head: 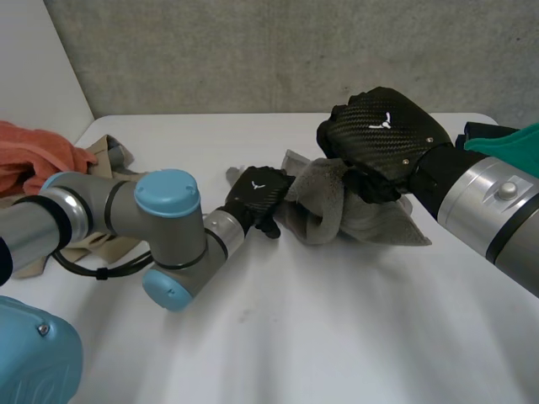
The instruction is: Fold the laundry.
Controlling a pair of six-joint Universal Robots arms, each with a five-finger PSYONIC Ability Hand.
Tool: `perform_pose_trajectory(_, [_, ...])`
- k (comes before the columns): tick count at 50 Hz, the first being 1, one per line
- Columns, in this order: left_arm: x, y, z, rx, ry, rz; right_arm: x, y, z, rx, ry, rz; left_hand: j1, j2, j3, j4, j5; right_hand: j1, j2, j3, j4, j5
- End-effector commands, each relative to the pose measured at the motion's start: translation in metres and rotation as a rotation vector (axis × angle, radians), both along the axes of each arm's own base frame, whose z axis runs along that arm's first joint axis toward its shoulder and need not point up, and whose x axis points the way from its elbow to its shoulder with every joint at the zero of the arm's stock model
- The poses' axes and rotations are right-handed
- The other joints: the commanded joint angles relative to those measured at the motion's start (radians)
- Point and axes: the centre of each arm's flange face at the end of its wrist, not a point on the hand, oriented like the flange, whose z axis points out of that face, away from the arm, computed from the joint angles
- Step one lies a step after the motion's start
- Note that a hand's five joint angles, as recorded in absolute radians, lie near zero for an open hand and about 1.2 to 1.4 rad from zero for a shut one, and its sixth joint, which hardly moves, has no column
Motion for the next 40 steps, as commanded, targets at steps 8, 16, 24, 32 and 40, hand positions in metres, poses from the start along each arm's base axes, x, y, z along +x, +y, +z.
perform_pose_trajectory(8, [-0.014,0.007,0.009,-0.016,0.069,-0.042,0.000,0.009,0.003,0.022,-0.006,0.028,0.021,0.023,0.019,0.027,0.036,0.283,0.224,0.205,0.202,0.240])
perform_pose_trajectory(16, [-0.021,0.007,0.020,-0.047,0.086,-0.065,-0.008,0.006,0.007,0.028,-0.037,0.016,0.872,0.874,0.870,0.878,0.888,0.283,0.224,0.205,0.202,0.240])
perform_pose_trajectory(24, [0.044,-0.025,0.098,-0.202,0.092,0.240,-0.028,-0.033,-0.011,0.075,-0.016,-0.094,0.872,0.874,0.870,0.878,0.888,0.283,0.224,0.205,0.202,0.240])
perform_pose_trajectory(32, [0.079,0.027,0.118,-0.214,0.001,0.062,-0.039,-0.069,-0.059,0.194,0.092,-0.179,0.872,0.874,0.870,0.878,0.888,0.283,0.224,0.205,0.202,0.240])
perform_pose_trajectory(40, [0.074,0.007,0.072,-0.219,-0.153,0.039,-0.014,-0.090,-0.098,0.229,0.210,-0.179,0.872,0.874,0.870,0.878,0.888,0.283,0.224,0.205,0.202,0.240])
